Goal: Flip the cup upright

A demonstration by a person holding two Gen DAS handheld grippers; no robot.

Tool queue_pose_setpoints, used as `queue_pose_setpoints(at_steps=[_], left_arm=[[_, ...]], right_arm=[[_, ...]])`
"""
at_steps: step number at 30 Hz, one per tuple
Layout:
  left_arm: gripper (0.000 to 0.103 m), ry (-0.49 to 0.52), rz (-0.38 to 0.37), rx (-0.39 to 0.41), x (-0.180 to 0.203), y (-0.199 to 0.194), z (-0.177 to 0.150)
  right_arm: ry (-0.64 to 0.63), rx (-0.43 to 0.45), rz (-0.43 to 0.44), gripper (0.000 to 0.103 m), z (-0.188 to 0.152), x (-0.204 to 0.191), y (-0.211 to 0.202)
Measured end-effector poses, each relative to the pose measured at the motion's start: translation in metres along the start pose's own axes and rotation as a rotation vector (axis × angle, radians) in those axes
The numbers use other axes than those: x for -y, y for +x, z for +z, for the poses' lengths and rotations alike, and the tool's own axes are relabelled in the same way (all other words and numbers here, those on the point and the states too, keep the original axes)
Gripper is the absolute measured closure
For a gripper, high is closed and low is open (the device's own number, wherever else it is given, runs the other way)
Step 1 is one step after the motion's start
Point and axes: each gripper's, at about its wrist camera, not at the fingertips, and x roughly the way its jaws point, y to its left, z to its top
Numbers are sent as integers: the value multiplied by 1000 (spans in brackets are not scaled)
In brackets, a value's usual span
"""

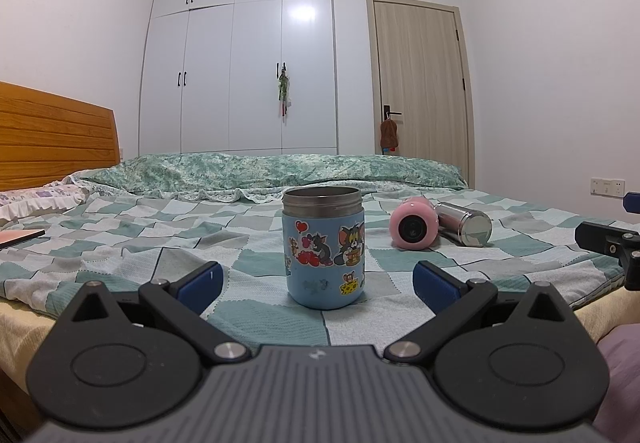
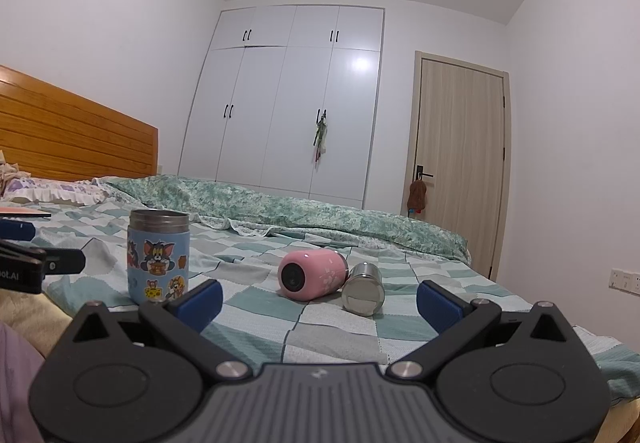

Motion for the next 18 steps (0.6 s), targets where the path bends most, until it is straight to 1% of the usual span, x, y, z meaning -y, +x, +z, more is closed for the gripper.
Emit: queue_pose_setpoints(at_steps=[18], left_arm=[[0, 3, -2, 13, 1, -4, 1]], right_arm=[[-1, -1, 0, 0, 0, -1, 0]])
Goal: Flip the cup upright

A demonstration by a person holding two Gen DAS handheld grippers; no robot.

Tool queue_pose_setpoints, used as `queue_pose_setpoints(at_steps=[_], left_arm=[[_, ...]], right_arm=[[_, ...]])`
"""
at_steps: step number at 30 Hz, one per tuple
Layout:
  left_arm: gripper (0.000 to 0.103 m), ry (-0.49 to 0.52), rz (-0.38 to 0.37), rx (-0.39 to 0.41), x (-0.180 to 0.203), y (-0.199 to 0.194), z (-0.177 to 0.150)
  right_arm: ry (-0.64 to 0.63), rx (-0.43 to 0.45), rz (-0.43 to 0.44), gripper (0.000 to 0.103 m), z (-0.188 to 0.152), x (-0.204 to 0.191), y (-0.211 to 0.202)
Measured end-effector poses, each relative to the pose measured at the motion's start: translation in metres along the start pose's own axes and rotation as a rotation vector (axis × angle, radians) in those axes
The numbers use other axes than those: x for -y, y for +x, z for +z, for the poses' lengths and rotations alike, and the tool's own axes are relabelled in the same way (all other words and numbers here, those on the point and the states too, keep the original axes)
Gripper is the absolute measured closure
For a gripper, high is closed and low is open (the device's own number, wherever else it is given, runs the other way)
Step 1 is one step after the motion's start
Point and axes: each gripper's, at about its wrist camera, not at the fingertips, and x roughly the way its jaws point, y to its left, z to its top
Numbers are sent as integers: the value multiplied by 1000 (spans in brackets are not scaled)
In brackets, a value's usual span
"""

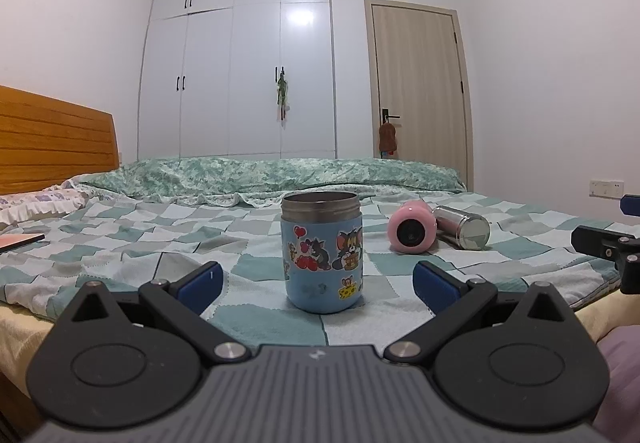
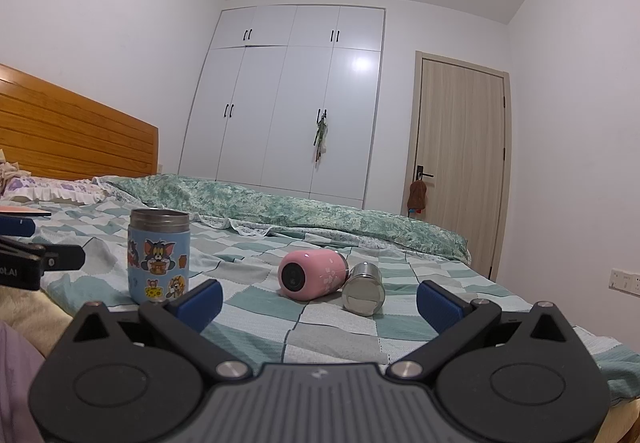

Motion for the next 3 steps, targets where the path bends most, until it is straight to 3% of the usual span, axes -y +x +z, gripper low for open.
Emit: queue_pose_setpoints(at_steps=[3], left_arm=[[0, -2, 0, -3, 0, 0, 0]], right_arm=[[0, 0, 0, 0, 0, 0, 0]])
